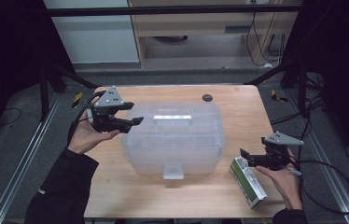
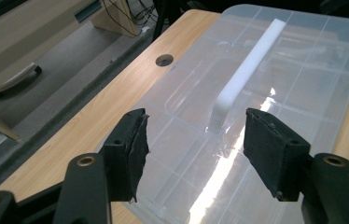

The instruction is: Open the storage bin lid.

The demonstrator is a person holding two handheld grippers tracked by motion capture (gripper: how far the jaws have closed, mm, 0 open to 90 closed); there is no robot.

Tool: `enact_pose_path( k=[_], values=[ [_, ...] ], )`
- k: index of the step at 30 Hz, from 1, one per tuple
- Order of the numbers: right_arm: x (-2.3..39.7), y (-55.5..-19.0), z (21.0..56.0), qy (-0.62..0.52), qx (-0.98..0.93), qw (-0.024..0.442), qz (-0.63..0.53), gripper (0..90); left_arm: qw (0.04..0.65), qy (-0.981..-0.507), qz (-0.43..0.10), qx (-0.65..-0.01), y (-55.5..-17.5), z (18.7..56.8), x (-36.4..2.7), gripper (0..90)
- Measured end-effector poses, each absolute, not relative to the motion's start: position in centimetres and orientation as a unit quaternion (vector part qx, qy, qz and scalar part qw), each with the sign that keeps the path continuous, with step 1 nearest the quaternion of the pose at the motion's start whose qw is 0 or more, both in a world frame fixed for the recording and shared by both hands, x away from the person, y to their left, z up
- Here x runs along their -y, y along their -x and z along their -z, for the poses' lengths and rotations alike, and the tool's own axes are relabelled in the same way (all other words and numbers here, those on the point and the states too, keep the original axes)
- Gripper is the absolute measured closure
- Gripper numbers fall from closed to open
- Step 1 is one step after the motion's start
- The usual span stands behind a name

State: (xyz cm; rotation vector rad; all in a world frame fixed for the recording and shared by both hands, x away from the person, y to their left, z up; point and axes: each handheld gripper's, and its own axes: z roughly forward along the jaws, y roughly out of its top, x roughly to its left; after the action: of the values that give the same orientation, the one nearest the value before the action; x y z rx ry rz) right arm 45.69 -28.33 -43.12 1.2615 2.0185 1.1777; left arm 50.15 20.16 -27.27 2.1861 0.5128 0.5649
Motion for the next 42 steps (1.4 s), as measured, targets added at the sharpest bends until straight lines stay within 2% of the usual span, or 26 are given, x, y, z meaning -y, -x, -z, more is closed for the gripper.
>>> enact_pose_path(
  k=[10, 19, 42],
  values=[
    [28.3, -45.3, 42.6, -0.433, -0.737, 0.257, -0.45, 23.3, 0.372, -0.886, -0.22, -0.168, -50.7, 27.0, -18.8, 39.5],
    [28.2, -45.3, 42.7, -0.422, -0.747, 0.248, -0.45, 33.0, 0.348, -0.904, -0.212, -0.133, -50.8, 27.0, -17.0, 44.2],
    [28.1, -45.4, 42.9, -0.414, -0.763, 0.235, -0.437, 41.7, 0.305, -0.923, -0.212, -0.099, -52.1, 28.5, -14.3, 44.7]
  ],
)
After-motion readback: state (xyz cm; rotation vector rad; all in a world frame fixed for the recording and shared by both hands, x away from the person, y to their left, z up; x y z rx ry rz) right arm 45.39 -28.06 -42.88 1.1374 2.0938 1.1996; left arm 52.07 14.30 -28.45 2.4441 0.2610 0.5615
